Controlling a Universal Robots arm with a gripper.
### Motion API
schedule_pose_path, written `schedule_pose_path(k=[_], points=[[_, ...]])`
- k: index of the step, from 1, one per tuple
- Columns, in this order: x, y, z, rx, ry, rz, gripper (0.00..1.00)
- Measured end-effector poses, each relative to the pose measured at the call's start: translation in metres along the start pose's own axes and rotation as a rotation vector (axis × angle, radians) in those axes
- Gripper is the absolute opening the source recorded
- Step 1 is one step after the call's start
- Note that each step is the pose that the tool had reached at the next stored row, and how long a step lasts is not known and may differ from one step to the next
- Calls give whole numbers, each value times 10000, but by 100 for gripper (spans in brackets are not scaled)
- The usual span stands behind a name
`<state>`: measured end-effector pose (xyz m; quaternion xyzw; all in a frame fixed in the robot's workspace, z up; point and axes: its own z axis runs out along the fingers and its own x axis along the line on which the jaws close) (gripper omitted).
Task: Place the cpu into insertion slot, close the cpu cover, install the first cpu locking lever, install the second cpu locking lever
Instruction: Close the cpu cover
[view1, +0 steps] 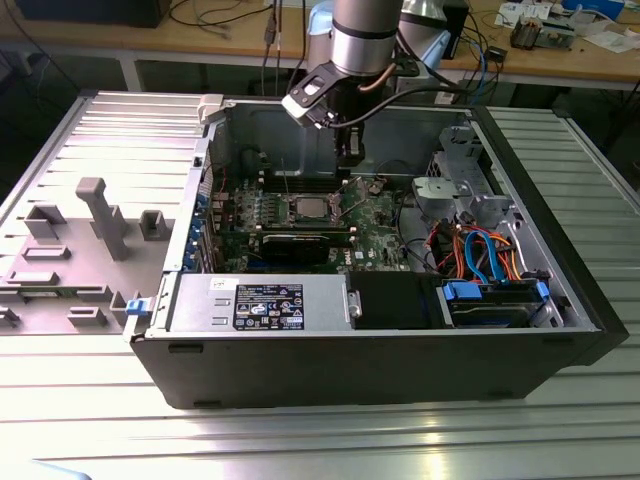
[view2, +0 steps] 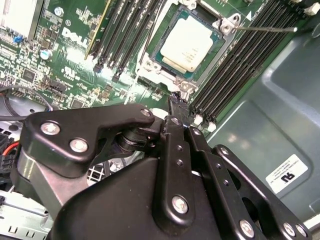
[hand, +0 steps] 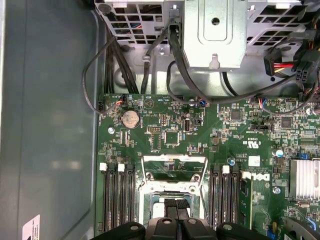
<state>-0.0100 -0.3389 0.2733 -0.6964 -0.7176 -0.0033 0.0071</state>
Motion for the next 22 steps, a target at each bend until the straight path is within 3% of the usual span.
schedule_pose_path(k=[4, 14, 22], points=[[0, 77, 1, 2, -3, -153, 11], [-1, 87, 2, 3, -2, -210, 11], [-2, 151, 2, 3, -2, -210, 11]])
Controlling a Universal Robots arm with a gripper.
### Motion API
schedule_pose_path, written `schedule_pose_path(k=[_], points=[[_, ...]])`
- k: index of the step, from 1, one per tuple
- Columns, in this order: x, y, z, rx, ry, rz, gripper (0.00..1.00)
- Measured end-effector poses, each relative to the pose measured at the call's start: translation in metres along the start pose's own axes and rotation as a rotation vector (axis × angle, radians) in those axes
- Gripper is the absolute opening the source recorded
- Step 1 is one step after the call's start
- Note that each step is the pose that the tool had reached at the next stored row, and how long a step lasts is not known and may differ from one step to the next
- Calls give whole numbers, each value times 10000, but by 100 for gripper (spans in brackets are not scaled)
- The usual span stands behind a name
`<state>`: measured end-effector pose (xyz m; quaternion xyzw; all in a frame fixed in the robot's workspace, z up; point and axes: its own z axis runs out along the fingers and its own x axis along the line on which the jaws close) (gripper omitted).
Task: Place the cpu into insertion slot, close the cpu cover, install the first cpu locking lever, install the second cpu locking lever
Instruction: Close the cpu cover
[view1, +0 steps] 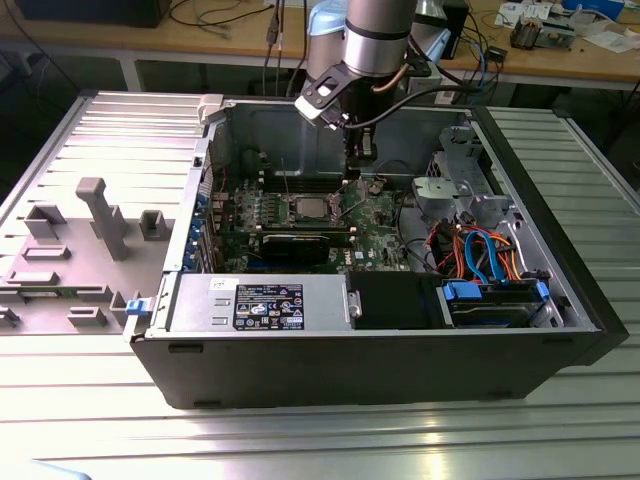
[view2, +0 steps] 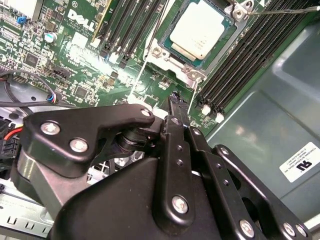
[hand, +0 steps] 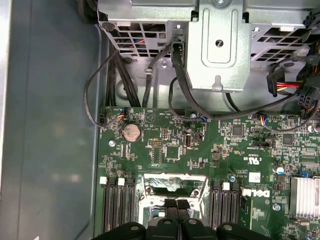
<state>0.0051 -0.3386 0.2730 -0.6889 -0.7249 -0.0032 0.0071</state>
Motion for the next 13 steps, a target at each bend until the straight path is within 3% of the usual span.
schedule_pose_path(k=[13], points=[[-2, 79, 0, 0, 0, -1, 11]])
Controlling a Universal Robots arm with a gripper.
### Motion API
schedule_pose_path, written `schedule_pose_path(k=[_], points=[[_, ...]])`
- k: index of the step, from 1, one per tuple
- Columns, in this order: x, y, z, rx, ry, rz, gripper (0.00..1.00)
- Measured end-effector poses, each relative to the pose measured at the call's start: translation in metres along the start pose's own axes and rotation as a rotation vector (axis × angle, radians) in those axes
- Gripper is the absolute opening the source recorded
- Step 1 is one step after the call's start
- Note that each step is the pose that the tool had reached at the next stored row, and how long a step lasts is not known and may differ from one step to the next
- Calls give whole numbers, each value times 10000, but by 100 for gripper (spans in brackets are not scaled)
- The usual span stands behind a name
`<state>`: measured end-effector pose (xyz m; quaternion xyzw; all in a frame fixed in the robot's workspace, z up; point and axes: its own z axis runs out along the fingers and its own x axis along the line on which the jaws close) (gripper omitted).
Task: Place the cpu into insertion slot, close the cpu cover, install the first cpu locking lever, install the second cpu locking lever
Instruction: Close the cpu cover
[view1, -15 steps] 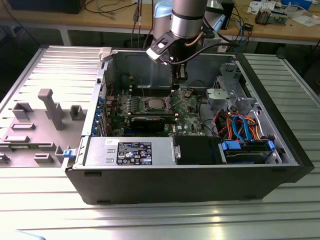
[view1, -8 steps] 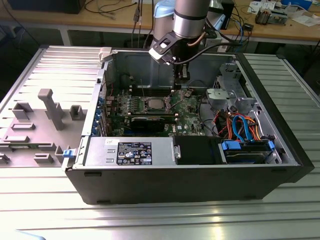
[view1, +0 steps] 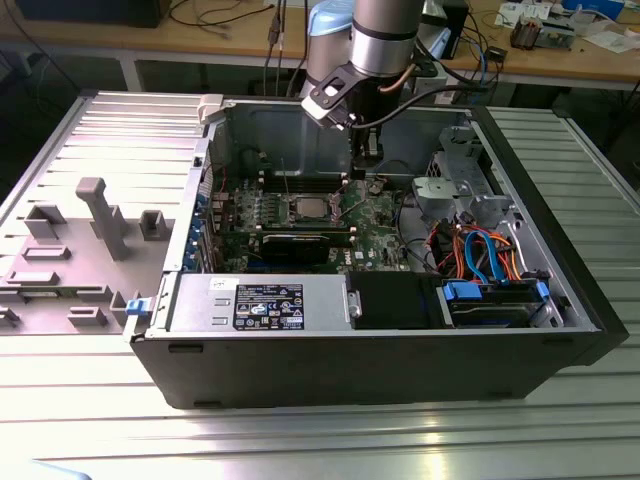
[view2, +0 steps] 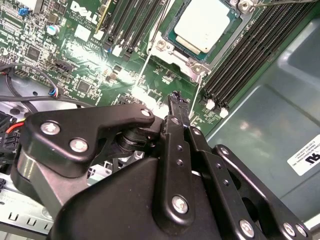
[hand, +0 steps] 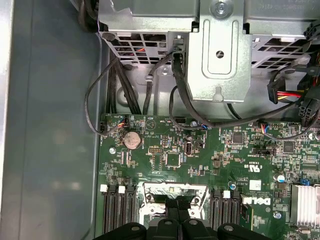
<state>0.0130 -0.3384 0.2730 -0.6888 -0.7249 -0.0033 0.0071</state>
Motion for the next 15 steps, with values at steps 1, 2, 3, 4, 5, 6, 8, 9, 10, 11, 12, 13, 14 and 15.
schedule_pose_path(k=[1, 2, 3, 4, 5, 6, 8, 9, 10, 11, 12, 13, 14, 15], points=[[0, 3, 0, 0, 0, 0, 11], [0, 8, 0, 0, 0, 0, 11], [-1, 16, 0, 0, -1, 0, 11], [-1, 21, 0, 0, 0, 1, 11], [-1, 27, 0, 0, 0, 0, 11], [-1, 32, 0, 0, 0, 0, 11], [-1, 40, 0, 0, 0, 0, 11], [-1, 46, 0, 0, 0, 0, 11], [-2, 49, 0, 0, 0, 0, 11], [-2, 52, 0, 0, 0, 1, 11], [-2, 55, 0, 0, 0, 1, 11], [-2, 57, 0, 0, 0, 0, 11], [-2, 60, 0, 0, 0, 1, 11], [-2, 62, 0, 0, 0, 0, 11]])
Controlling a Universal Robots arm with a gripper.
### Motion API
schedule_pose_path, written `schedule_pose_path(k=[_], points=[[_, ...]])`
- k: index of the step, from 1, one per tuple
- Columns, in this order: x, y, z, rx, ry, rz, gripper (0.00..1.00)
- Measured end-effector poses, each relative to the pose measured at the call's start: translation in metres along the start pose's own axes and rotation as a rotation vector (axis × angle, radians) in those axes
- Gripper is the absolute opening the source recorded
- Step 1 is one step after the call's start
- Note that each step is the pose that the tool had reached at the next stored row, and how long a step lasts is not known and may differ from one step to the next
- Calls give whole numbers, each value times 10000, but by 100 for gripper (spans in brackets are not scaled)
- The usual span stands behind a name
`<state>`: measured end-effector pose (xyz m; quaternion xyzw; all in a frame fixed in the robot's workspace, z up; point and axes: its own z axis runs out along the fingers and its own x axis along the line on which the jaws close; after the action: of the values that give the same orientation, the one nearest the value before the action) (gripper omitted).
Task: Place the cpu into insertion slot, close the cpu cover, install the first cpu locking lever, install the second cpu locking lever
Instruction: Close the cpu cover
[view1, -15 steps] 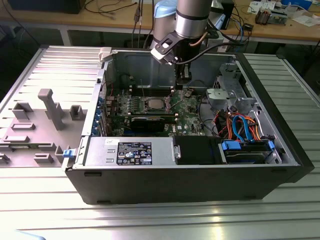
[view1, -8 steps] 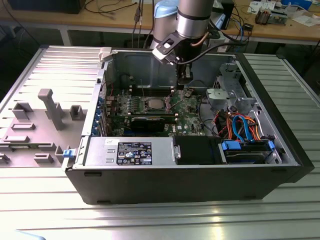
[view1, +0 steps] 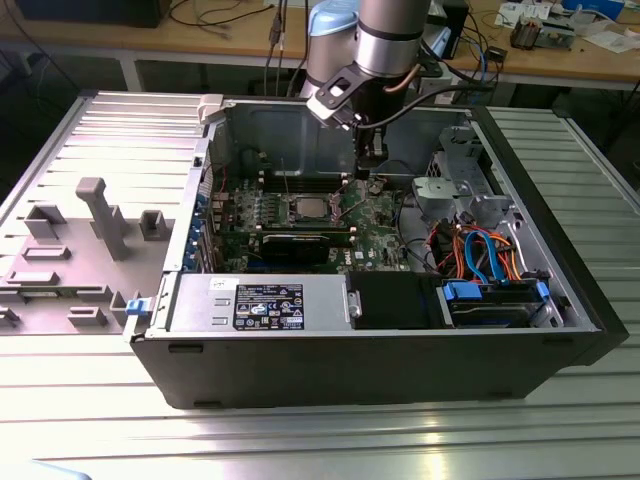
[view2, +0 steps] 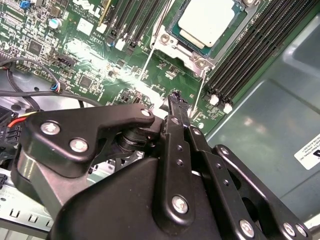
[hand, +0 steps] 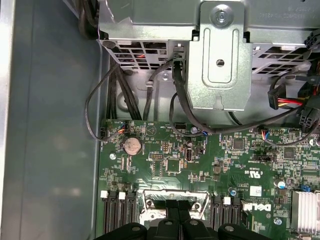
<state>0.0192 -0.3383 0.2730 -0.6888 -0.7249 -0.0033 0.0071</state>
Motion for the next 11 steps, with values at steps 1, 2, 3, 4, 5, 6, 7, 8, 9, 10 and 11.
schedule_pose_path(k=[1, 2, 3, 4, 5, 6, 7, 8, 9, 10, 11], points=[[0, 5, 0, 0, 0, 0, 11], [0, 7, 0, 0, 0, 0, 11], [0, 8, 0, 0, 0, 0, 11], [0, 9, 0, 0, 0, 0, 11], [0, 10, 0, 0, 0, -1, 11], [0, 12, 0, 0, 0, -2, 11], [-1, 15, 0, 0, 1, -2, 11], [-1, 17, 0, 0, 0, 0, 11], [-1, 24, 0, 0, 0, -1, 11], [-2, 32, 0, 0, 0, 0, 11], [-2, 40, 0, 0, 0, -1, 11]])
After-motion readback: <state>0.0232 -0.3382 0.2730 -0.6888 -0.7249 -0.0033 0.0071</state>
